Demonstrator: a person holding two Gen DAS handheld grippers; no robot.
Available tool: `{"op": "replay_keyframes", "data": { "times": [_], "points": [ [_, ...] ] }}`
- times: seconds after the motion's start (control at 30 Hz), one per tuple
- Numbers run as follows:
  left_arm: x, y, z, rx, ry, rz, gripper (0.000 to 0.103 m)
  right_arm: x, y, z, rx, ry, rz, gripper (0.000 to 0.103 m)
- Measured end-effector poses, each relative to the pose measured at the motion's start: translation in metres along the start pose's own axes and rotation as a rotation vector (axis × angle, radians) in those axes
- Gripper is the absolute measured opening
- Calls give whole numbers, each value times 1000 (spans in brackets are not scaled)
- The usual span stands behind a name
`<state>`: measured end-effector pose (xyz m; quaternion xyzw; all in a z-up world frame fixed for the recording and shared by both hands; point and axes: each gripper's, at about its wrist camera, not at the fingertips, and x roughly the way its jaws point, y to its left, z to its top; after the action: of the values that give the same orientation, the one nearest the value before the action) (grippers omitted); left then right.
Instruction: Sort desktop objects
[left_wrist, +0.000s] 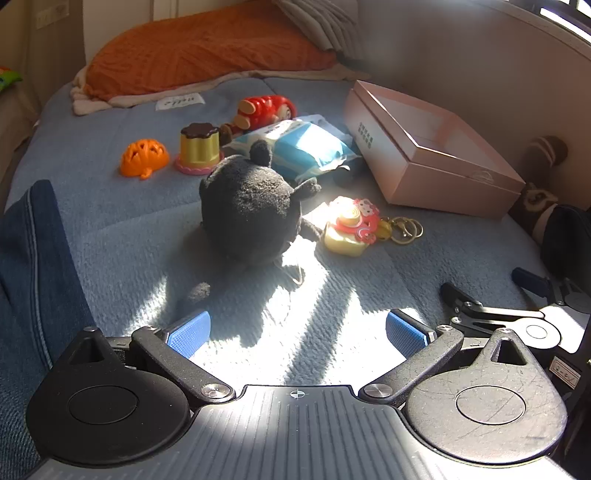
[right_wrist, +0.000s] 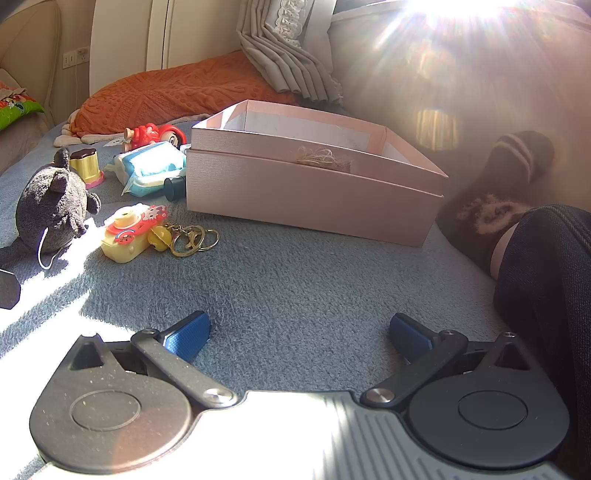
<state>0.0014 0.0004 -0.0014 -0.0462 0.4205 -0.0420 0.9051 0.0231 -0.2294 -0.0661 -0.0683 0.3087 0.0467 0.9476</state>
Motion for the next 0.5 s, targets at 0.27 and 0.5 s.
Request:
{"op": "replay_keyframes", "data": {
  "times": [0.27, 0.5],
  "points": [
    [0, 0, 0, 9, 0, 11, 103, 1, 0, 0, 0, 0, 0, 103],
    [0, -2, 2, 7, -6, 6, 103, 0, 1, 0, 0, 0, 0, 103]
  ]
}}
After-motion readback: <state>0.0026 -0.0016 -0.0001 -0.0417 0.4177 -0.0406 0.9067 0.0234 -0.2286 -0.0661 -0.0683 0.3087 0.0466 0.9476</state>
